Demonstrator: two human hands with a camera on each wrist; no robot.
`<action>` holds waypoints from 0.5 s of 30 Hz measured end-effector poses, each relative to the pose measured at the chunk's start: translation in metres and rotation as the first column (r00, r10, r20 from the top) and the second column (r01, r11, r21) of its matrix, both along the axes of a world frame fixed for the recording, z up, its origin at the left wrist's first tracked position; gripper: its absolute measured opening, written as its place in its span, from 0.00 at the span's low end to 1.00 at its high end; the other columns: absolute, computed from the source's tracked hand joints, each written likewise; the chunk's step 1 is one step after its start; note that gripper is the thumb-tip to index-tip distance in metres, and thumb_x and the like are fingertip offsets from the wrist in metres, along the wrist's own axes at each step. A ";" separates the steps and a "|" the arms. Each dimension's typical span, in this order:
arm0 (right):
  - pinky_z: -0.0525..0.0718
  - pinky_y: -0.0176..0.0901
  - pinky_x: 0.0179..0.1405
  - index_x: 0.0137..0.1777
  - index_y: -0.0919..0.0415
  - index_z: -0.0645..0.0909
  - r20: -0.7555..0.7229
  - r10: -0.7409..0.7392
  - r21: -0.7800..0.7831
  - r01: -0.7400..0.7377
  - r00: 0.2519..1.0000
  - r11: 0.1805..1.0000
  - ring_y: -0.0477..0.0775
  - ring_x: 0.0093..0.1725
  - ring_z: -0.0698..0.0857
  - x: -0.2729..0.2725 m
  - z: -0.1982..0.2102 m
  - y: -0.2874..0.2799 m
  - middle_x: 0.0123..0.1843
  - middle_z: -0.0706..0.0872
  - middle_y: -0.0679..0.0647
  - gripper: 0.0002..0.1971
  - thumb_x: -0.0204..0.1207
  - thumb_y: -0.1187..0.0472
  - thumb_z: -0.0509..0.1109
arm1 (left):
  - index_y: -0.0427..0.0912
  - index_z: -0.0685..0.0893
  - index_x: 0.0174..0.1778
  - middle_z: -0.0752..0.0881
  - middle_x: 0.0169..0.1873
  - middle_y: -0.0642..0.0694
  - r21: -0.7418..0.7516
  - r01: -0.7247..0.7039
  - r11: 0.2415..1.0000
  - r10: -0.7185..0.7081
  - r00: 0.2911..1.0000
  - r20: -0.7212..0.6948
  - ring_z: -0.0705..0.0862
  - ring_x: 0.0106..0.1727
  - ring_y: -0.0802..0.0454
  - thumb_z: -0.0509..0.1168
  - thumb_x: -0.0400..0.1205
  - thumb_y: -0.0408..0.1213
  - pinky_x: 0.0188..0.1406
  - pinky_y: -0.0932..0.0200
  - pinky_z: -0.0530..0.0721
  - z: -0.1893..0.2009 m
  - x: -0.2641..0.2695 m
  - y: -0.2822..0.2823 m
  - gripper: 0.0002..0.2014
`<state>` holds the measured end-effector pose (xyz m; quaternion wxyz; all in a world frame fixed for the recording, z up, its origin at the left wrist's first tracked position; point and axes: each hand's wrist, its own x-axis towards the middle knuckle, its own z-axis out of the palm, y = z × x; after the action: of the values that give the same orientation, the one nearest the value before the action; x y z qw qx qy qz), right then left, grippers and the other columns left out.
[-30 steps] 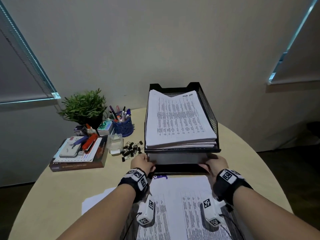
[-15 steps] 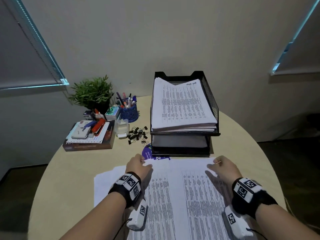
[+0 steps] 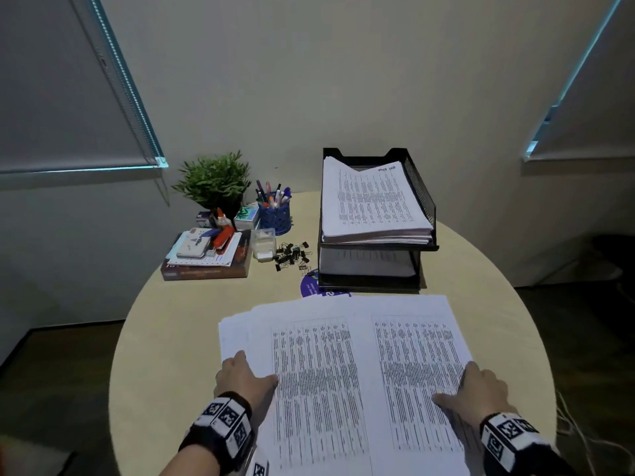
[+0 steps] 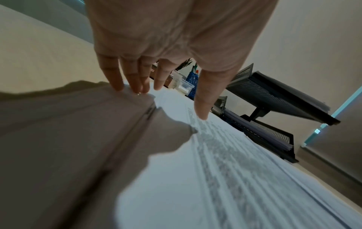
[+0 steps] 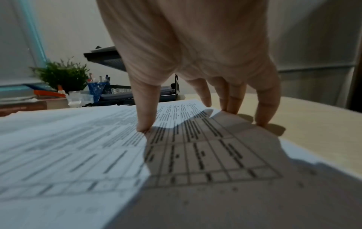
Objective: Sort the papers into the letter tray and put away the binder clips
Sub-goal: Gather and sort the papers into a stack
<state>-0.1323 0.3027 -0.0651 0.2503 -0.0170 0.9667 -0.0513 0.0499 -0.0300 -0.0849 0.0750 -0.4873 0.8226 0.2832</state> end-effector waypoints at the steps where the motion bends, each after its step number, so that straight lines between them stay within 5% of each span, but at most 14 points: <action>1: 0.76 0.58 0.65 0.72 0.60 0.63 -0.004 -0.010 -0.002 0.010 1.000 1.000 0.63 0.69 0.70 0.006 0.000 0.000 0.69 0.71 0.59 0.50 0.57 0.30 0.75 | 0.39 0.69 0.71 0.74 0.67 0.41 0.008 0.009 1.000 -0.009 1.000 -0.012 0.75 0.68 0.41 0.70 0.68 0.56 0.64 0.48 0.79 -0.002 0.006 0.002 0.39; 5: 0.75 0.53 0.68 0.77 0.63 0.57 -0.016 -0.045 -0.015 0.044 0.999 0.999 0.64 0.71 0.70 0.029 0.005 -0.001 0.71 0.70 0.62 0.57 0.56 0.31 0.77 | 0.37 0.73 0.67 0.78 0.63 0.40 0.024 0.095 0.995 -0.094 0.995 -0.038 0.78 0.63 0.41 0.70 0.68 0.56 0.61 0.50 0.80 -0.003 0.020 0.011 0.36; 10: 0.71 0.49 0.73 0.81 0.66 0.49 0.034 -0.089 -0.066 0.091 0.995 0.994 0.63 0.75 0.69 0.049 0.011 0.001 0.76 0.65 0.64 0.64 0.55 0.29 0.75 | 0.50 0.72 0.71 0.74 0.68 0.46 0.016 0.188 0.982 -0.187 0.980 -0.062 0.74 0.69 0.47 0.70 0.71 0.51 0.66 0.55 0.77 0.006 0.027 0.020 0.32; 13: 0.73 0.49 0.69 0.81 0.65 0.49 0.071 -0.078 -0.114 0.085 0.994 0.990 0.64 0.74 0.70 0.056 0.014 0.003 0.75 0.67 0.64 0.83 0.24 0.16 0.64 | 0.57 0.72 0.69 0.69 0.71 0.50 -0.035 0.322 0.946 -0.322 0.947 -0.001 0.68 0.71 0.47 0.67 0.73 0.53 0.68 0.53 0.73 0.014 0.030 0.030 0.27; 14: 0.73 0.48 0.68 0.81 0.65 0.50 0.067 -0.078 -0.118 0.086 0.995 0.989 0.63 0.73 0.71 0.057 0.013 0.003 0.75 0.68 0.63 0.86 0.18 0.15 0.61 | 0.59 0.72 0.69 0.66 0.74 0.50 -0.051 0.365 0.930 -0.364 0.931 0.034 0.66 0.74 0.47 0.66 0.73 0.54 0.69 0.51 0.71 0.017 0.030 0.035 0.27; 15: 0.74 0.48 0.69 0.81 0.65 0.50 0.063 -0.091 -0.124 0.098 0.994 0.987 0.63 0.73 0.71 0.059 0.012 0.003 0.75 0.68 0.63 0.84 0.23 0.16 0.65 | 0.60 0.71 0.71 0.63 0.77 0.49 -0.053 0.404 0.913 -0.400 0.914 0.071 0.62 0.77 0.45 0.65 0.74 0.55 0.72 0.47 0.67 0.019 0.029 0.040 0.27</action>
<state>-0.0734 0.3061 -0.0528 0.2735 0.0146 0.9536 -0.1248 0.0793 0.0102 -0.0658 0.1392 -0.3181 0.9116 0.2198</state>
